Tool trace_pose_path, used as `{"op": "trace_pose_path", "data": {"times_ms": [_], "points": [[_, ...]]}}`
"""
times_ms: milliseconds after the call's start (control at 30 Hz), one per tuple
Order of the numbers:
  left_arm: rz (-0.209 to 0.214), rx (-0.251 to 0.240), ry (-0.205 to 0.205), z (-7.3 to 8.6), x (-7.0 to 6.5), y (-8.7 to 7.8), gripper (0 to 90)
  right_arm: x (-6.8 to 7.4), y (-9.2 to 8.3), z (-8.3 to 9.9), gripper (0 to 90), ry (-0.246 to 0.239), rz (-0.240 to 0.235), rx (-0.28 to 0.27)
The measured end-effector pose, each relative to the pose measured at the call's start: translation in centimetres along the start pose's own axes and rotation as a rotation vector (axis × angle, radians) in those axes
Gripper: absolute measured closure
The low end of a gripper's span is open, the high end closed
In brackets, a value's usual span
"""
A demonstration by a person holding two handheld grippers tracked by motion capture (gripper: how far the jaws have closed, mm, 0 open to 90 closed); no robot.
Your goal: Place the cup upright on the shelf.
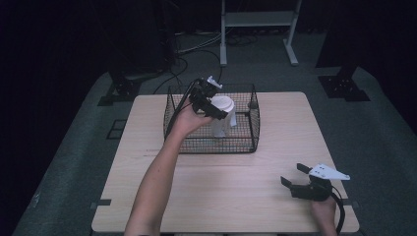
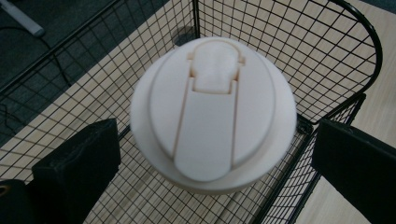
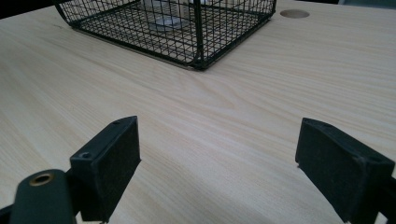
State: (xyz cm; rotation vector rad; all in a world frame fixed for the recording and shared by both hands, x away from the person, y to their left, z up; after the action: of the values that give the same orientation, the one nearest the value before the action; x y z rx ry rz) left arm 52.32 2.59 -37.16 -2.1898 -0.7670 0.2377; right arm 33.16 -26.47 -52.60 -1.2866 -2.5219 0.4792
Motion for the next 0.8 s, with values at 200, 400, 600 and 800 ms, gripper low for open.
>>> {"op": "trace_pose_path", "data": {"times_ms": [200,400,600,800], "points": [[-0.023,-0.008,-0.005,1.0,0.4,-1.5,0.6,0.1,0.0,0.1,12.9,-0.008,0.005,0.004],[-0.030,-0.023,-0.017,2.4,0.6,-2.9,0.6,0.2,0.0,0.1,12.9,-0.011,0.014,0.006],[-0.022,-0.030,-0.026,4.1,0.7,-3.6,0.6,0.2,0.0,0.1,12.9,-0.017,0.022,0.010],[-0.018,-0.052,-0.029,5.0,0.4,-4.2,0.7,0.2,0.0,0.2,12.9,-0.014,0.030,0.011]]}}
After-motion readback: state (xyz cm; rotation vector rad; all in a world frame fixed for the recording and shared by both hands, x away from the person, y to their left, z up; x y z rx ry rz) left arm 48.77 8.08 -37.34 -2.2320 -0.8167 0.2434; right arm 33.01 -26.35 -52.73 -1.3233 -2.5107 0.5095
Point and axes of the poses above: each handheld gripper's, and its own axes: y roughly forward along the jaws, z roughly out of its underside, x roughly to its left, the point moved 7 cm from there along y, roughly forward along the jaws, and after that the axes turned 1 degree about -x, right-handed, at the moved point
